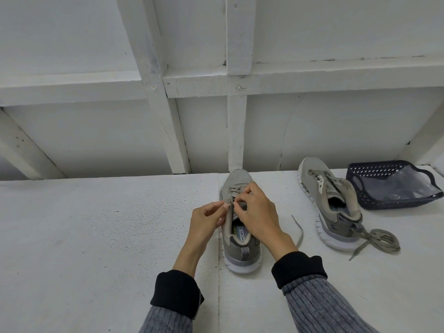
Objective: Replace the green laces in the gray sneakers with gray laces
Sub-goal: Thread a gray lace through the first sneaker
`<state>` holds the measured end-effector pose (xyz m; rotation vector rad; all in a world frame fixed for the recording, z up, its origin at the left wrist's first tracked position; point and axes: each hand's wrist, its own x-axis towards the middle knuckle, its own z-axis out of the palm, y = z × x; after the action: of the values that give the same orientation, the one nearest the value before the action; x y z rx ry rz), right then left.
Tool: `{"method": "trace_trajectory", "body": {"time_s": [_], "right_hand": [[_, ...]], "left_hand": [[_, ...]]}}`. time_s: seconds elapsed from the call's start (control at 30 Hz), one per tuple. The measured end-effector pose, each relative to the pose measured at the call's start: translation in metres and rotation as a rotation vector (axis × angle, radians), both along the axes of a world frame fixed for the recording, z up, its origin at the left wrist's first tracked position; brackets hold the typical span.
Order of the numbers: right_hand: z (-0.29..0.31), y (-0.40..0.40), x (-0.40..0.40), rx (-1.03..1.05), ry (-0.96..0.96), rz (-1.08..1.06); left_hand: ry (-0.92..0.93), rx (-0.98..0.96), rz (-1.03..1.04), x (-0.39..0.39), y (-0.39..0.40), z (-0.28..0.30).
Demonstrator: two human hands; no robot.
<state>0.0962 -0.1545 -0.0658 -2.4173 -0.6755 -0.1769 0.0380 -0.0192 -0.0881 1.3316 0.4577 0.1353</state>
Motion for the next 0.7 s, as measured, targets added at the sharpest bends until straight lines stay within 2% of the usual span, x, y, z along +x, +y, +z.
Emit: {"method": "trace_trajectory", "body": {"time_s": [0.23,0.4,0.57,0.63,0.7], "right_hand": [[-0.005,-0.003,0.000,0.119,0.083,0.009],[-0.012,-0.009,-0.001,0.288,0.198,-0.066],[-0.019,-0.018,-0.013,0.455,0.266,-0.276],[-0.021,-0.017,-0.015,0.499,0.263,-0.313],[-0.023,-0.017,-0.015,0.514,0.249,-0.327]], "left_hand": [[-0.039,0.058,-0.037,0.000,-0.001,0.003],[-0.010,0.135,0.051,0.011,-0.005,0.000],[-0.095,-0.270,0.259,0.016,-0.001,-0.002],[-0.077,-0.207,0.327,0.014,0.004,-0.005],[-0.006,0.047,0.329,0.008,0.010,-0.013]]}}
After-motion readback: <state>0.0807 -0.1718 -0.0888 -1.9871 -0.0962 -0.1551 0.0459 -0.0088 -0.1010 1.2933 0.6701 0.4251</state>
